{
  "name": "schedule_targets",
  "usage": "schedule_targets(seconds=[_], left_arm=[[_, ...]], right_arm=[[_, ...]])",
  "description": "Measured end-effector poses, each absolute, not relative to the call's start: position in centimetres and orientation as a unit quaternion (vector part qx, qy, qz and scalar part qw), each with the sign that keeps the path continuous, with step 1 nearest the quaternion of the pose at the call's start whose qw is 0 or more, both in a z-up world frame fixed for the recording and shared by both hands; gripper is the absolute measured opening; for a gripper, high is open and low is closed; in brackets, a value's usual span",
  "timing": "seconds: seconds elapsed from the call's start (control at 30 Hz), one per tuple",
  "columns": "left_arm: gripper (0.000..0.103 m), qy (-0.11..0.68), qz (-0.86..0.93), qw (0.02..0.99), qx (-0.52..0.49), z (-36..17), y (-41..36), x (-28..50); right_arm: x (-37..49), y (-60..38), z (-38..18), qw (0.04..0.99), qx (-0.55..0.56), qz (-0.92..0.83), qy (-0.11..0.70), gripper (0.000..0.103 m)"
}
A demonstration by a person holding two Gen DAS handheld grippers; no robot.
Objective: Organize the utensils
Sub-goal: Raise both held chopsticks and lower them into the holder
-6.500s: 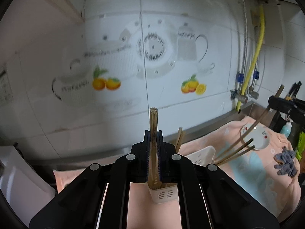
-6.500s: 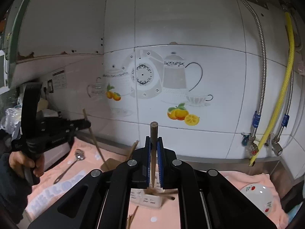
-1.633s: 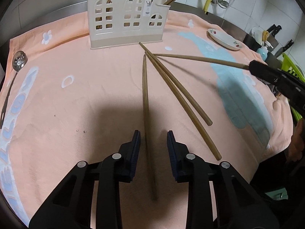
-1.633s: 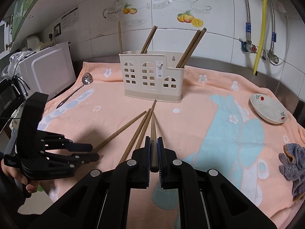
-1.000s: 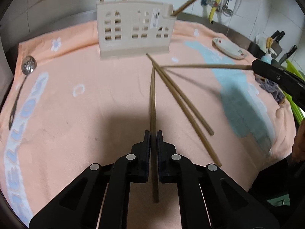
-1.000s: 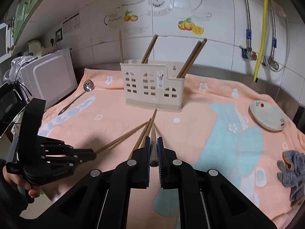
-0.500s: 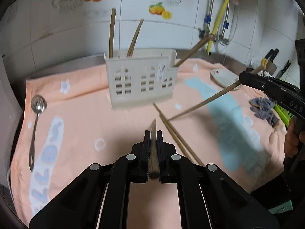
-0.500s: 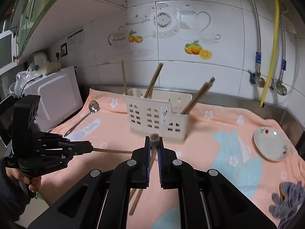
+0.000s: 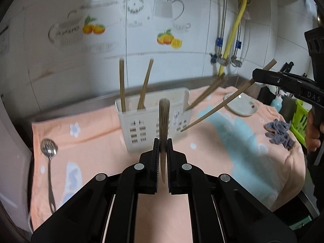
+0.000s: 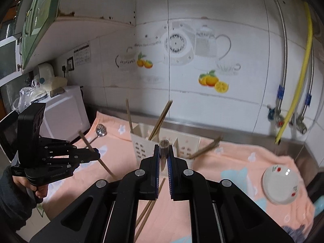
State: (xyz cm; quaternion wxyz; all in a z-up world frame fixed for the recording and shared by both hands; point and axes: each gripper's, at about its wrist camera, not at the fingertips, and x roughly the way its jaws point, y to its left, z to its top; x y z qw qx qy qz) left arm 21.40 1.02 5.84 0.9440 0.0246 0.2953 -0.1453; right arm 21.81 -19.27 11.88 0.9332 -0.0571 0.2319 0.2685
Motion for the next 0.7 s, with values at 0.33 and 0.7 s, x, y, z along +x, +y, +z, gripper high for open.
schedule_targets(seconds=[0.33,0.7], left_arm=[[0.005,0.231,-0.129,0.964,0.041,13.3,0.5,24.1],[0.005,0.201,-0.083,0.974,0.063,15.7,-0.1,28.6]], right_arm=[[23.9,-20.3,15.5,0.945,-0.066,0.245,0.208,0.007],[28.3,-19.8,14.1,0.943,-0.065,0.233,0.229,0.007]])
